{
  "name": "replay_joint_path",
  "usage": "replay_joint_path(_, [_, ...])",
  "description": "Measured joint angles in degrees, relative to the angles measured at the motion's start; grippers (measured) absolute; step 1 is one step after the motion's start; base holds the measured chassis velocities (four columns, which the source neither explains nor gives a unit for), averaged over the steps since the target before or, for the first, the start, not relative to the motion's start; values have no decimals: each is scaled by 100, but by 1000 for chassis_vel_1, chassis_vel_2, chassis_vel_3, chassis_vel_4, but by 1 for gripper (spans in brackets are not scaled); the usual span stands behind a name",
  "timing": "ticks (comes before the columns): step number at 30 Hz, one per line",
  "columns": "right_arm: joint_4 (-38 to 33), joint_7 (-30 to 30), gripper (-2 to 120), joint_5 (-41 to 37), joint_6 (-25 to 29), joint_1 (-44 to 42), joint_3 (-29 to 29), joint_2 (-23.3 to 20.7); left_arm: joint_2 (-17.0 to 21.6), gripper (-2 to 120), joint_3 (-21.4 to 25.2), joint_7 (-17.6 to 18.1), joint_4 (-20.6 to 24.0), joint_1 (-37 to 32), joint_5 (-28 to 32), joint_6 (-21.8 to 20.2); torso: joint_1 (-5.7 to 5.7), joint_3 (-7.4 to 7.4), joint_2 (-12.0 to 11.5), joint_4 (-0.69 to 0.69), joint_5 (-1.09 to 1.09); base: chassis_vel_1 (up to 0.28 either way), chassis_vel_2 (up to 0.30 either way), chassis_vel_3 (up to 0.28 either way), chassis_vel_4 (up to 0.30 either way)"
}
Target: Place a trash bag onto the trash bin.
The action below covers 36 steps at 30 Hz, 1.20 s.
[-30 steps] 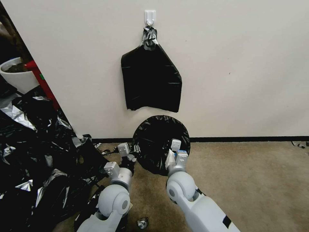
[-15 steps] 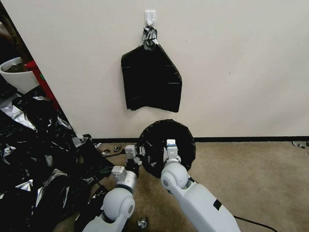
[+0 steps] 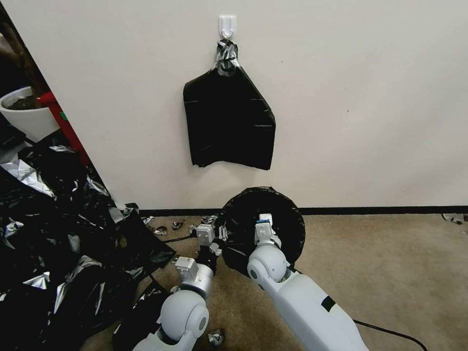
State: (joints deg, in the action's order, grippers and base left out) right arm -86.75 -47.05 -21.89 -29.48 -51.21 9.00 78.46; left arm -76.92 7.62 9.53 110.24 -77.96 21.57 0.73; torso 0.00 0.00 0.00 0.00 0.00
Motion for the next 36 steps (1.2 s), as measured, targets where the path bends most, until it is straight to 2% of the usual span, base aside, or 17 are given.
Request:
replay_joint_path(2, [52,94,0,271,177,-25,-22,19,-6,3,-7,37,49,-24,95,-82,0,0,0,0,0,0,0,0,0])
replay_joint_path(7, [-167,383,0,286,377,-139,-44,-7,-2,3,-7,87,59,-13,130,-121,0,0,0,0,-1,0,0,0,0])
replay_joint_path(11, [-663,630,0,-440,462,-242,-17,-37,15,3,0,95,58,7,133,-123,0,0,0,0,-1,0,0,0,0])
replay_joint_path(12, [-765,647,0,-722,447,-261,9,-22,13,3,-13,95,57,7,134,-125,0,-1,0,0,-1,0,0,0,0])
replay_joint_path(14, [-776,649,0,-773,436,-265,17,-16,11,3,-19,96,56,7,134,-125,0,0,0,0,-1,0,0,0,0])
replay_joint_path(17, [-707,550,0,-1187,121,-256,67,61,-7,3,-76,96,56,7,130,-127,0,0,0,0,-1,0,0,0,0])
replay_joint_path(21, [-499,412,0,-1303,-81,-199,59,92,-3,3,-84,96,89,-1,127,-130,0,0,0,0,0,0,0,0,0])
replay_joint_path(23, [-443,385,0,-1242,-116,-185,58,89,2,3,-80,96,100,-5,127,-132,0,-1,0,0,0,0,0,0,0])
replay_joint_path(26, [-244,371,0,-559,-95,-158,60,62,18,3,-61,96,121,-14,132,-134,0,-1,0,0,0,0,0,0,0])
replay_joint_path(27, [-244,371,0,-559,-95,-158,60,62,18,3,-61,96,121,-14,132,-134,0,-1,0,0,0,0,0,0,0])
replay_joint_path(30, [-114,501,0,301,156,-208,25,36,14,3,-56,123,103,-6,133,-156,0,0,0,0,0,0,0,0,0])
replay_joint_path(31, [-114,501,0,301,156,-208,25,36,14,3,-56,123,103,-6,133,-156,0,0,0,0,0,0,0,0,0])
replay_joint_path(33, [-358,722,0,497,320,-357,7,-33,11,3,-36,208,59,33,134,-202,0,0,0,0,-1,0,0,0,0])
replay_joint_path(36, [-992,1298,10,500,579,-625,19,-180,6,3,20,331,-7,114,146,-265,0,0,0,1,1,0,0,0,0])
